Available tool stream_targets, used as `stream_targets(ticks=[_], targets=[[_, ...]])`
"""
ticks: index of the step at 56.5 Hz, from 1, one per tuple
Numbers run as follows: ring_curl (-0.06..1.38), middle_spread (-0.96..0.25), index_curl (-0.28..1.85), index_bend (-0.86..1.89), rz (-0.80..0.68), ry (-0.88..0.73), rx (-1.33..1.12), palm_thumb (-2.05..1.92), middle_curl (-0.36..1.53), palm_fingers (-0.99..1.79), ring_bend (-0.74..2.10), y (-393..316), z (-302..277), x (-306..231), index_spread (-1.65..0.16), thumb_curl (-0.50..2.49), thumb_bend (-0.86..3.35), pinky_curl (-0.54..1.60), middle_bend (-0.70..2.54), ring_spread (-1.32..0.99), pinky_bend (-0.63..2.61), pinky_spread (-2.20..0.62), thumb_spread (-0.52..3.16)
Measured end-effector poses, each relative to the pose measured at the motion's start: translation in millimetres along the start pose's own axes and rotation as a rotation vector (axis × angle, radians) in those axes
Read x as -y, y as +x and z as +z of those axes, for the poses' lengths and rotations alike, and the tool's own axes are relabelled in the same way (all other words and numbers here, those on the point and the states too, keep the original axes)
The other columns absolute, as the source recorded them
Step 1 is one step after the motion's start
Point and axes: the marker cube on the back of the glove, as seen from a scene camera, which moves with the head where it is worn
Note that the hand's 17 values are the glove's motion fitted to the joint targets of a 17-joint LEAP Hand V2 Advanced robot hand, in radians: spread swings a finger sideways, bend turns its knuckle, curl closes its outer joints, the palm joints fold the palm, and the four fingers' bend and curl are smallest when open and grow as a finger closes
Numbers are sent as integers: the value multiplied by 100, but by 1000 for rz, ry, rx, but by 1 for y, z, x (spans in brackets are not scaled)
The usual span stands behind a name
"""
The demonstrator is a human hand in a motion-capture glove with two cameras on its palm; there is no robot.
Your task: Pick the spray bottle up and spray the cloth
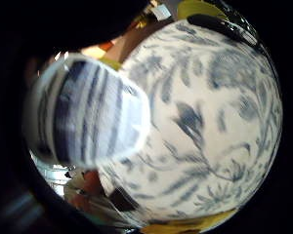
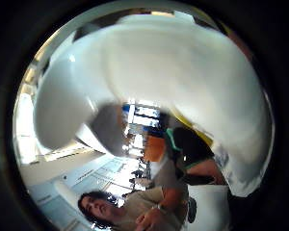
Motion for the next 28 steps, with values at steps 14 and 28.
stream_targets(ticks=[14, 28], targets=[[34, -11, 42, 11, -80, -287, -467, 60, 39, 29, 35, 38, -49, -110, -38, 54, -3, 34, 20, -12, 24, 18, 100], [32, -14, 35, 15, -148, -362, -569, 57, 35, 16, 30, 35, -85, -223, -42, 45, -3, 35, 17, -15, 26, 19, 105]])
